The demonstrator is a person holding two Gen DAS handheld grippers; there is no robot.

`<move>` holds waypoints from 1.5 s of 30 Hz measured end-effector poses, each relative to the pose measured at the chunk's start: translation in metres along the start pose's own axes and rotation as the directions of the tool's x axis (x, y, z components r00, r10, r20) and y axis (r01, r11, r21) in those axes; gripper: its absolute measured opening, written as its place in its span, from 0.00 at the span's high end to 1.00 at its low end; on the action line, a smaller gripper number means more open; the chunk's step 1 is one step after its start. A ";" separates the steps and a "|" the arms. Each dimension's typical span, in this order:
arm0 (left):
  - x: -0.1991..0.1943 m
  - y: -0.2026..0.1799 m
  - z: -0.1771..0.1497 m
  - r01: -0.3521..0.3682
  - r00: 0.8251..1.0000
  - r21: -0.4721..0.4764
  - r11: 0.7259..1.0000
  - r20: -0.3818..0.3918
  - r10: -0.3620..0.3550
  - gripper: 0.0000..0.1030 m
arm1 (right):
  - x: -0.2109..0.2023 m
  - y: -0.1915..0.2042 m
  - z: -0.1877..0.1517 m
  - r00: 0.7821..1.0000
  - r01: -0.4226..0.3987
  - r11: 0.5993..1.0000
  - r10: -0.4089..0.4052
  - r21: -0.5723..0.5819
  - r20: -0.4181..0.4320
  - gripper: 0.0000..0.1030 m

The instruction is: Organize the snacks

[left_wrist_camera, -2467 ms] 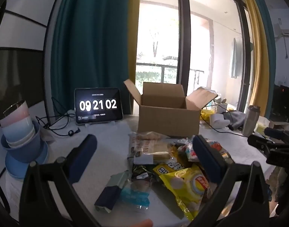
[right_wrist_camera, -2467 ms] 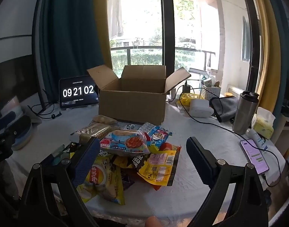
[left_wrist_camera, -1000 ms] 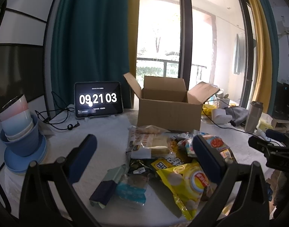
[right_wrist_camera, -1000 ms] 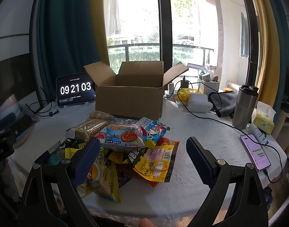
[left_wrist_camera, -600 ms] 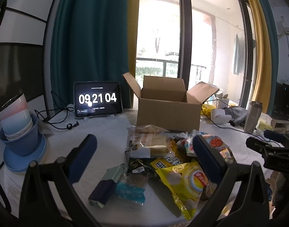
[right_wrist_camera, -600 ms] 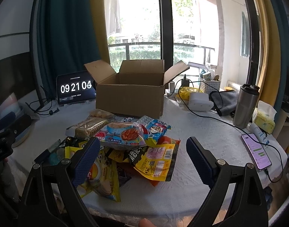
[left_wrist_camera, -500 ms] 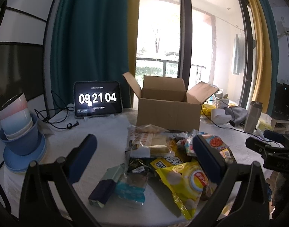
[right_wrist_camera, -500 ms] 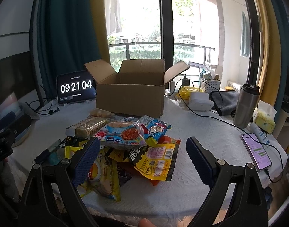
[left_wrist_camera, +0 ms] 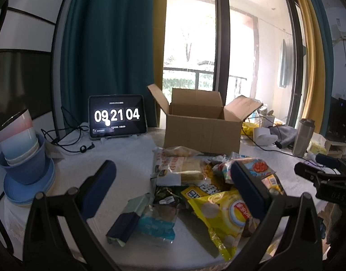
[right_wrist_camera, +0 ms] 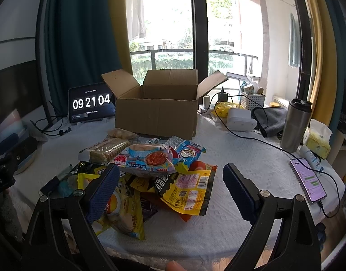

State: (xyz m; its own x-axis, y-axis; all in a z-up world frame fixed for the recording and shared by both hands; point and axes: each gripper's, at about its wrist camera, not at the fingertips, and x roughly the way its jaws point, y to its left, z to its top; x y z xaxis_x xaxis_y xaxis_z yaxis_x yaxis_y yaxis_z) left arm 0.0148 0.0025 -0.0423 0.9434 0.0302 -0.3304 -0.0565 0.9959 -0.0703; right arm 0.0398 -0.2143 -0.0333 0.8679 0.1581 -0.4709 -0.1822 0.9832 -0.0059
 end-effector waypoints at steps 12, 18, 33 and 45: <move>0.049 0.040 -0.051 -0.038 0.975 0.012 0.999 -0.218 0.040 0.01 | 0.039 -0.018 -0.028 0.990 -0.069 0.997 0.073 0.034 -0.119 0.08; 0.071 0.075 -0.069 -0.073 0.958 -0.038 0.997 -0.279 0.060 0.02 | 0.056 0.006 -0.046 0.951 -0.244 0.968 0.249 0.053 -0.181 0.08; 0.097 0.100 -0.095 0.049 0.925 -0.057 0.997 -0.375 -0.067 0.48 | 0.110 0.069 -0.056 0.897 -0.343 0.938 0.316 -0.038 -0.310 0.08; 0.070 0.115 -0.075 0.142 0.933 -0.206 0.968 -0.298 -0.200 0.52 | 0.088 0.076 -0.040 0.918 -0.353 0.928 0.319 -0.121 -0.236 0.47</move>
State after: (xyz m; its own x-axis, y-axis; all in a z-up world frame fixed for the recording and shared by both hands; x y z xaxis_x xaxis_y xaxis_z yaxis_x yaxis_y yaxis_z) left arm 0.0500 0.1124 -0.1442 0.7944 -0.1962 -0.5748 0.0116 0.9511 -0.3087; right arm 0.0841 -0.1292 -0.1107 0.6298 0.4374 -0.6420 -0.5318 0.8451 0.0541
